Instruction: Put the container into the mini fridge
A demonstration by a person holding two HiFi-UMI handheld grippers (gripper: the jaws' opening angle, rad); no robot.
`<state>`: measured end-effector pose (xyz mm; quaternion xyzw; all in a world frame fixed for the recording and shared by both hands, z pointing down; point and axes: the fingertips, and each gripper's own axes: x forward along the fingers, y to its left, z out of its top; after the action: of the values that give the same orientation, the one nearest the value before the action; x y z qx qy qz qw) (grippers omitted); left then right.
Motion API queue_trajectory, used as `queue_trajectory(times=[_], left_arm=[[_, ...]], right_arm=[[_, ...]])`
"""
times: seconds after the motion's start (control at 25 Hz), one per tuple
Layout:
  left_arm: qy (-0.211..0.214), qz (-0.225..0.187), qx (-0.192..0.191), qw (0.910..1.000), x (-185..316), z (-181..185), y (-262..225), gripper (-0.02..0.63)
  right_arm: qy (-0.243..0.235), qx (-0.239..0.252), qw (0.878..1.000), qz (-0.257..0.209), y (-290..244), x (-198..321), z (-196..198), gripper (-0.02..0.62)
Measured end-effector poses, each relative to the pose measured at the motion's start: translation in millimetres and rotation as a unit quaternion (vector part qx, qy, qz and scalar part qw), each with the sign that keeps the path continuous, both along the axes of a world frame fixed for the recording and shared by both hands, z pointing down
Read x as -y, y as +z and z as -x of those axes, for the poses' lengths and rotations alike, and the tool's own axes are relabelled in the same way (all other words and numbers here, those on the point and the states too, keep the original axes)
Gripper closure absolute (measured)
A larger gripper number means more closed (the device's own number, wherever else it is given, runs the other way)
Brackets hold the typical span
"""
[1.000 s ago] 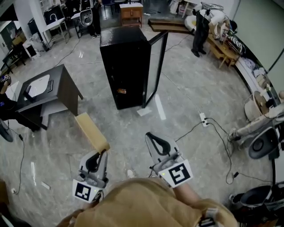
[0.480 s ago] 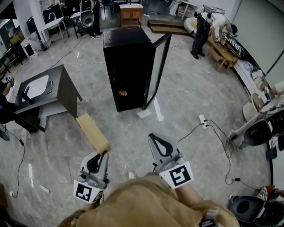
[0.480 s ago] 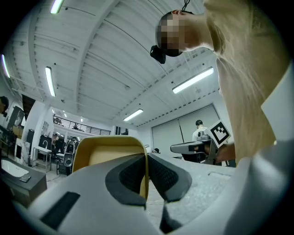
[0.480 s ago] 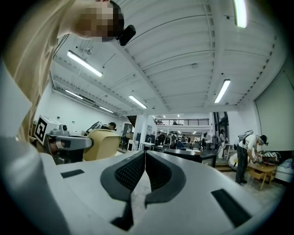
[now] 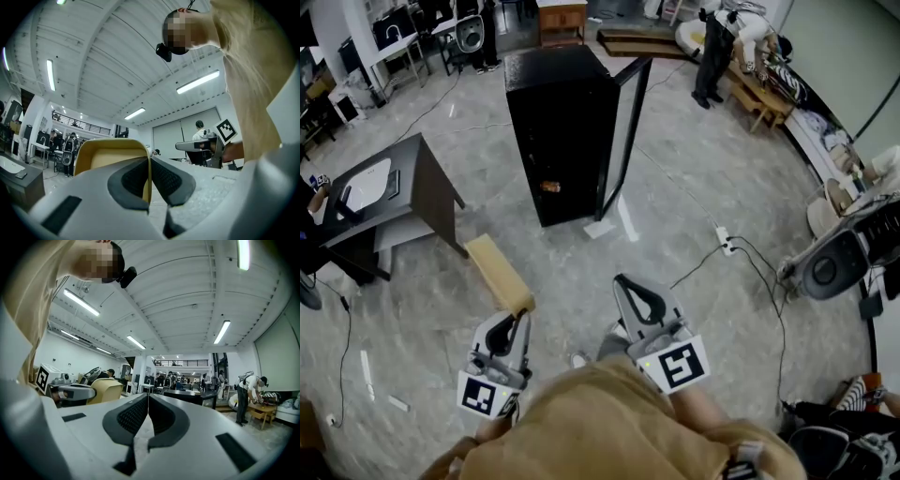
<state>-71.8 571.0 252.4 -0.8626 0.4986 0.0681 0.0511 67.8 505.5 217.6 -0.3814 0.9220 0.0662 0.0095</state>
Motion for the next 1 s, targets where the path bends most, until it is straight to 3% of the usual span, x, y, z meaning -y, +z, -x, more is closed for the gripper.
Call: queue_trajectory(times=[0.48,0.76,1.0], left_arm=[[0.011,0.004,0.017,0.9998,59.2,-12.1,10.7,0.591],[0.009,0.020,0.029,0.9993,133.4,-28.6,14.4,0.591],[-0.006,0.004,0.033,0.9994,214.0,-47.7,3.0,0.591]], right_arm=[[0.009,0.012,1.000,0.007,16.6,58.1,-11.7,0.594],[0.009,0.031,0.999,0.009,16.7,134.0,-28.1,0.594],[-0.013,0.039,0.999,0.008,13.1,223.2,-38.6,0.594]])
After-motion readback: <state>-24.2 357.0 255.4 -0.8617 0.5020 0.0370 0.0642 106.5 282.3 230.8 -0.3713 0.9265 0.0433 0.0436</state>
